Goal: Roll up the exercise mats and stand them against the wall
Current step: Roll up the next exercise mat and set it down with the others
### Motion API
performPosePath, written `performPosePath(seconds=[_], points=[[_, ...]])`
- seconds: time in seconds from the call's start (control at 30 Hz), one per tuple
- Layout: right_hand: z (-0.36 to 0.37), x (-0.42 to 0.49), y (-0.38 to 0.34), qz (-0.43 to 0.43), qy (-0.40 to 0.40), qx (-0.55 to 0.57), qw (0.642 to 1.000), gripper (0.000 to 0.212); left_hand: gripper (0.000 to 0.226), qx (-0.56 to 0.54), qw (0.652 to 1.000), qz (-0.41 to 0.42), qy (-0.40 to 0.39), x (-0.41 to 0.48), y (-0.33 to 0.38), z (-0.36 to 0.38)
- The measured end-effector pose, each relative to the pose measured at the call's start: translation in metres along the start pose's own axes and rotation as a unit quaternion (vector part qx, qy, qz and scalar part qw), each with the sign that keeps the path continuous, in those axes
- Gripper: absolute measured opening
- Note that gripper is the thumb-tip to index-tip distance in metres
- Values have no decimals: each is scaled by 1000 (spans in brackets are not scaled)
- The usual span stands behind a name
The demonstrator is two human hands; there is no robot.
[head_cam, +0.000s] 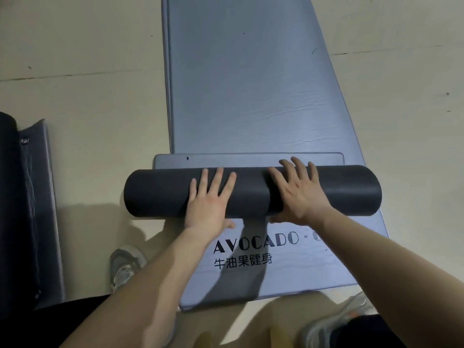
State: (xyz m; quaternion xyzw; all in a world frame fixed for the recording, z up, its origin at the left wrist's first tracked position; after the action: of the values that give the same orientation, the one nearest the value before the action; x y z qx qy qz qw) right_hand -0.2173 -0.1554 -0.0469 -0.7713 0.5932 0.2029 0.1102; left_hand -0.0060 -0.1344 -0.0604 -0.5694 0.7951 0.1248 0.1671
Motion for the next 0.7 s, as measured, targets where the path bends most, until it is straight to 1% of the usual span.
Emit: performPosePath(seconds=[0.07, 0.1, 0.17, 0.2, 0.23, 0.27, 0.33, 0.37, 0.4, 0.43, 0.47, 0.53, 0.57, 0.63, 0.67, 0.7], points=[[4, 6, 13, 0, -9, -27, 1000, 149, 127, -25, 999, 13, 15, 34, -14, -13], [0, 17, 21, 3, -13, -32, 999, 150, 126, -37, 999, 30, 8, 51, -21, -21], [-15, 46, 36, -5, -19, -17, 1000, 143, 123, -62, 996, 59, -9, 75, -37, -36], [-22, 60, 42, -14, -26, -2, 1000, 138, 120, -78, 996, 52, 1, 81, -45, -39], [-29, 73, 45, -23, -41, 6, 999, 135, 115, -95, 995, 26, 32, 80, -52, -39], [-35, 81, 47, -26, -62, 10, 998, 134, 110, -115, 990, -16, 77, 74, -57, -37], [-42, 87, 47, -17, -87, 9, 996, 132, 101, -167, 961, -127, 181, 47, -56, -22], [-44, 87, 42, -13, -91, 9, 996, 131, 99, -202, 935, -190, 220, 31, -52, -12], [-45, 84, 33, -9, -99, 18, 995, 129, 100, -247, 905, -251, 240, 16, -47, 0], [-43, 81, 21, -7, -109, 35, 993, 127, 102, -305, 874, -298, 235, 5, -42, 8], [-40, 77, 5, -8, -117, 64, 991, 125, 104, -362, 845, -333, 211, -4, -36, 10], [-30, 72, -38, -8, -131, 134, 982, 116, 98, -480, 776, -378, 154, -17, -28, 23], [-24, 67, -64, -6, -139, 170, 976, 111, 94, -540, 730, -395, 138, -23, -29, 31], [-15, 57, -116, -1, -144, 234, 962, 104, 98, -637, 635, -421, 119, -47, -41, 48], [-11, 54, -132, 4, -146, 265, 953, 103, 102, -665, 603, -428, 101, -54, -50, 58], [-7, 50, -148, -2, -153, 291, 944, 103, 105, -681, 585, -430, 92, -67, -60, 68]])
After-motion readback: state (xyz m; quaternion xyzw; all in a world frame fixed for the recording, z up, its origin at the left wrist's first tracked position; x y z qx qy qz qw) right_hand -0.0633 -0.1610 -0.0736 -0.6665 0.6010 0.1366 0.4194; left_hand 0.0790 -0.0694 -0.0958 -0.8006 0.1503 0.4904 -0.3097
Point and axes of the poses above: each hand's wrist, its own x-axis towards the middle knuckle, its own z-axis out of the palm, y = z × x, the point moved 5 cm from there along x, towards the middle knuckle, and after that the axes turned 3 degrees about z, right-handed, at the moved point
